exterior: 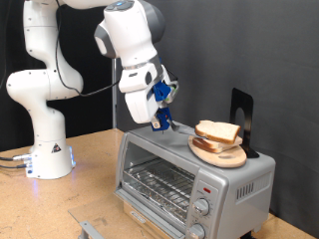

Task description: Make a piece of toast with the oven

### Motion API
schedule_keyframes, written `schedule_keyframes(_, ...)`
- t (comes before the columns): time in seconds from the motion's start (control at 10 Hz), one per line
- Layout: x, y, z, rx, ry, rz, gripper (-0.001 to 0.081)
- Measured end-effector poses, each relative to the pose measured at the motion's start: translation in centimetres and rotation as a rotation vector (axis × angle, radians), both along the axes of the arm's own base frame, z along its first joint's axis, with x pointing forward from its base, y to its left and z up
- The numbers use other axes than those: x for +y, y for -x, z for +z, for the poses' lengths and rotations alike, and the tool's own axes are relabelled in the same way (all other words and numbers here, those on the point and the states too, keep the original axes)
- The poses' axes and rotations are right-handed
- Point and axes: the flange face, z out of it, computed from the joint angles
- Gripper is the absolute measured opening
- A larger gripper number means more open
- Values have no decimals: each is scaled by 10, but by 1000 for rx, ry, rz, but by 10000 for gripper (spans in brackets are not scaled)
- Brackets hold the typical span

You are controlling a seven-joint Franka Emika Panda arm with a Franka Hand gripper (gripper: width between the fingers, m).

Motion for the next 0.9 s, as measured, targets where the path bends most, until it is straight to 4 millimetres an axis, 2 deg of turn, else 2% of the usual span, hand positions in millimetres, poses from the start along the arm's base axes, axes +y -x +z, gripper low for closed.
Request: schedule_keyframes(0.9, 33, -22, -13, 24, -6, 25, 490)
